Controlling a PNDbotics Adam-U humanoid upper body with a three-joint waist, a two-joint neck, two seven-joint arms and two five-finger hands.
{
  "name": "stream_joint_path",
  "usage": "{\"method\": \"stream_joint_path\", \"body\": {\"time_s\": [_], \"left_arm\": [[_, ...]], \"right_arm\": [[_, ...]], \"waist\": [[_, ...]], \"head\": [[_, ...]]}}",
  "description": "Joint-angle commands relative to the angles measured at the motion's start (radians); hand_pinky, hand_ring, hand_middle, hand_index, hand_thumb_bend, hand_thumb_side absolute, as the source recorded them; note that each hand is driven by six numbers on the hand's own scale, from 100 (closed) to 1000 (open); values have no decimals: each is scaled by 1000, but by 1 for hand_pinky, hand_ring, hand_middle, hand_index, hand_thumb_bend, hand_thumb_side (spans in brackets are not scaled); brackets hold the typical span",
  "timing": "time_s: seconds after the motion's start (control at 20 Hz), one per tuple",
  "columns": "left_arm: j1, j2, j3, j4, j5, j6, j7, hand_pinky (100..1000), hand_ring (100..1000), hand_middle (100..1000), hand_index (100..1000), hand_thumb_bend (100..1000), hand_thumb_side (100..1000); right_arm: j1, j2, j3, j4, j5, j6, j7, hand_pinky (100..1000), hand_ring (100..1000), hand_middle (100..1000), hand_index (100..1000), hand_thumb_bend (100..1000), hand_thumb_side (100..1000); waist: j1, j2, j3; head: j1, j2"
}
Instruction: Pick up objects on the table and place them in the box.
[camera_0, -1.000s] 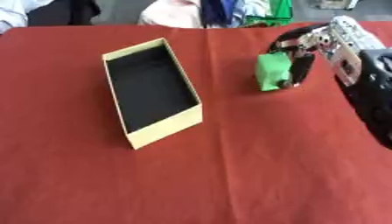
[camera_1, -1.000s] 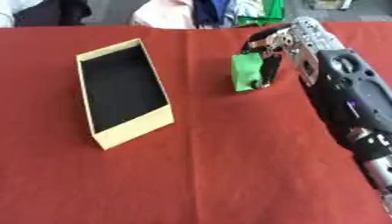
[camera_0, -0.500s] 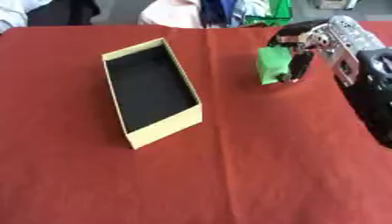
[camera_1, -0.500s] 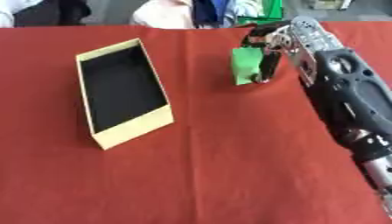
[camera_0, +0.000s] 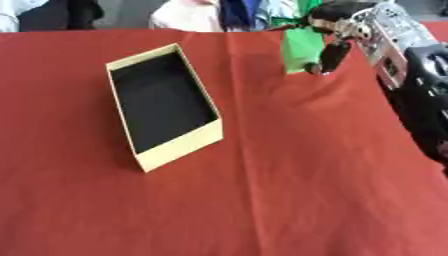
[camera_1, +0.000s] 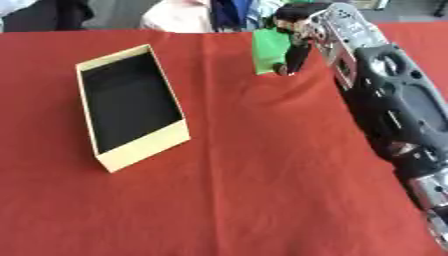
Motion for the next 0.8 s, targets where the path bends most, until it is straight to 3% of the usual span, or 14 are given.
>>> {"method": "stream_joint_path", "body": {"time_s": [0.05, 0.4, 0.8], "left_arm": [[-7, 25, 2, -19, 4, -1, 1, 582, 599, 615, 737, 100, 459], [-10, 24, 0, -19, 8, 1, -1, 582, 600, 614, 737, 100, 460], [-16, 24, -5, -19, 16, 0, -4, 583, 601, 613, 737, 100, 459]], "right_arm": [[-23, -25, -7, -121, -31, 19, -2, 679, 612, 472, 556, 127, 100], [-42, 35, 33, -286, -55, 33, 56, 677, 611, 472, 561, 100, 100], [-68, 181, 69, -296, -59, 36, 81, 665, 600, 469, 564, 100, 100]], "waist": [[0, -28, 0], [-3, -32, 6], [-7, -37, 26]], "head": [[-6, 7], [-13, 6], [-33, 5]]}}
